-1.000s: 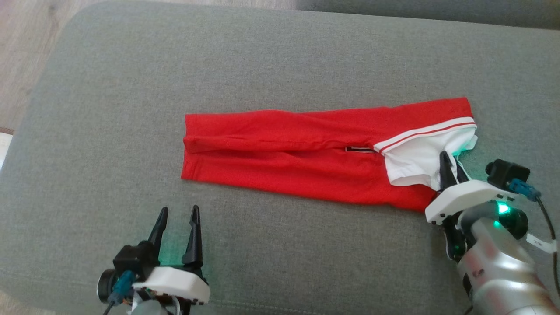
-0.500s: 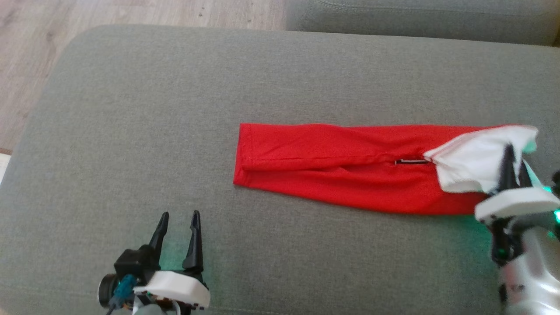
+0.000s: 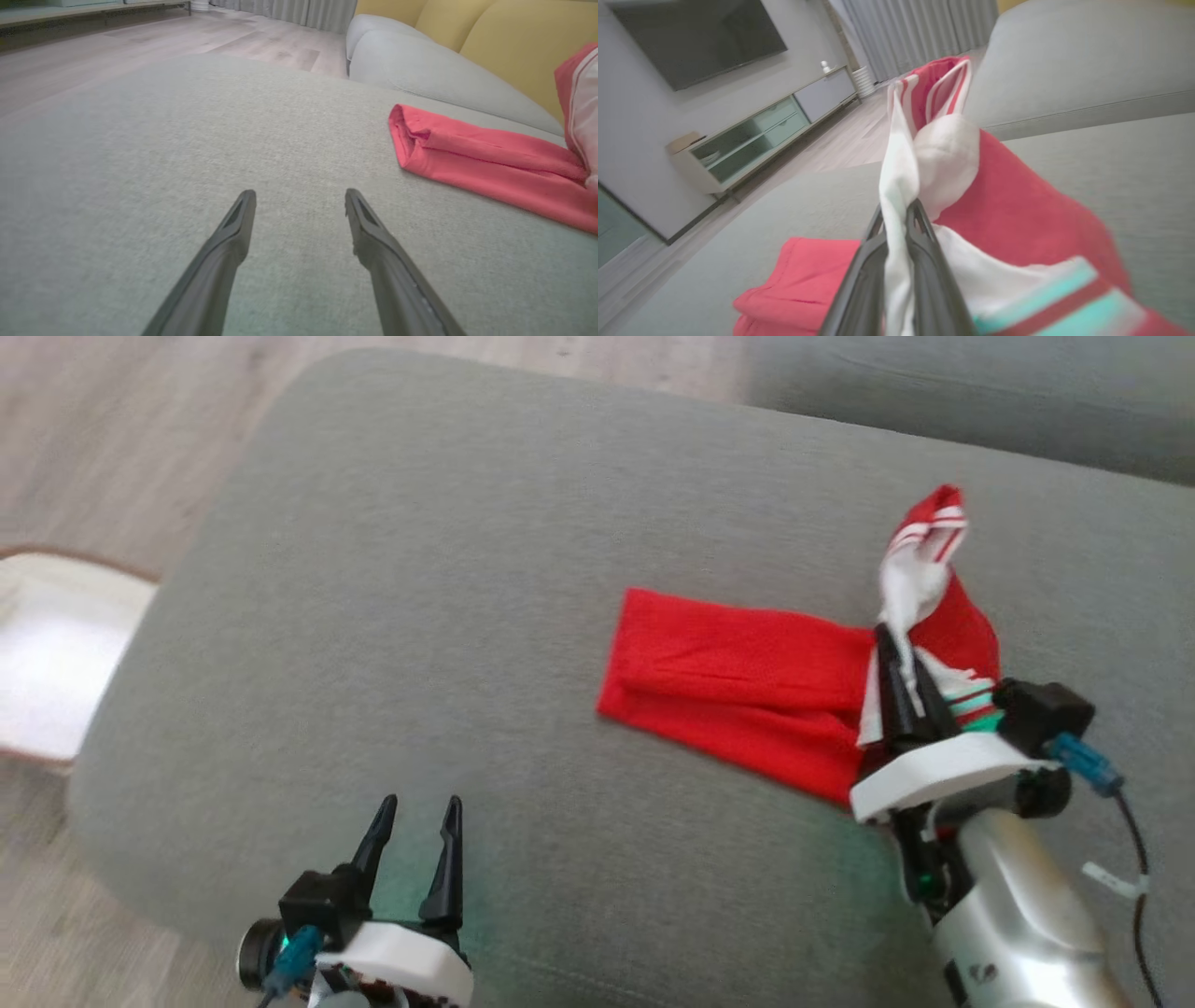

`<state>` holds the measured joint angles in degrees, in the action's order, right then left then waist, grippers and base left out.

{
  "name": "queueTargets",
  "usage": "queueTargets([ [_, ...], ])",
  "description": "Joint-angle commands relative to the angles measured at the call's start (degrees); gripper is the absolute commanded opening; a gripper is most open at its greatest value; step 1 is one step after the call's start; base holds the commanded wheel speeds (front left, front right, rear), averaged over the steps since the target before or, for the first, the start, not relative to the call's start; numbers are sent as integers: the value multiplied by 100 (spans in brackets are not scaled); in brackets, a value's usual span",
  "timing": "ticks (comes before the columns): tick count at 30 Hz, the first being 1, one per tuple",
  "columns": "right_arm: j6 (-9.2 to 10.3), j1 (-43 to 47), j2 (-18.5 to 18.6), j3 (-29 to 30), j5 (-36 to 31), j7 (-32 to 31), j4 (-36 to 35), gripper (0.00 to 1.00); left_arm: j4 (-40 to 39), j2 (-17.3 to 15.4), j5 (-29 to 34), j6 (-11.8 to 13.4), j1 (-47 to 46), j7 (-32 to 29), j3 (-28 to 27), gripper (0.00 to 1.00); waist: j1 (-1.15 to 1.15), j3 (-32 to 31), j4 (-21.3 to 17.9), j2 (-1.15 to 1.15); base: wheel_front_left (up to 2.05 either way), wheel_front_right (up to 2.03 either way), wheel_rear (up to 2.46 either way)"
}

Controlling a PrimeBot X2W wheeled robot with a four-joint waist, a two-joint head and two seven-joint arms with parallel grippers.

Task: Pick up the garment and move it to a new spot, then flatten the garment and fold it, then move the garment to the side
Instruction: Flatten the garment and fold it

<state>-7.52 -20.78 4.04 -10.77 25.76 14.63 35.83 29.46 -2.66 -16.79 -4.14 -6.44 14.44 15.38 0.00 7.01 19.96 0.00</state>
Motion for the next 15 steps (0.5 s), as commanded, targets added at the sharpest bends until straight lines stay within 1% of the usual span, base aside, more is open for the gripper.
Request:
queueTargets([
  [1,3,-155,-89,-303,96,37,-125,0,-151,-21,67,-42,-4,56,-135,100,0,5,384,0,0,0,0],
  [6,3,-304,-111,-916,419,37,67,0,-196,-21,136,-82,17,56,-132,100,0,-27,698,0,0,0,0],
  [10,3,-430,-114,-1420,886,37,120,0,-234,-21,109,-82,26,56,-81,100,0,-49,773,0,0,0,0],
  [11,3,-430,-114,-1420,886,37,120,0,-234,-21,109,-82,26,56,-81,100,0,-49,773,0,0,0,0],
  [12,3,-484,-114,-1620,1158,37,64,100,-249,-21,88,-73,41,56,-65,100,0,-66,732,0,0,0,0],
  [15,3,-536,-115,-1703,1264,37,21,100,-252,-21,102,-64,59,56,-66,100,0,-87,630,0,0,0,0],
])
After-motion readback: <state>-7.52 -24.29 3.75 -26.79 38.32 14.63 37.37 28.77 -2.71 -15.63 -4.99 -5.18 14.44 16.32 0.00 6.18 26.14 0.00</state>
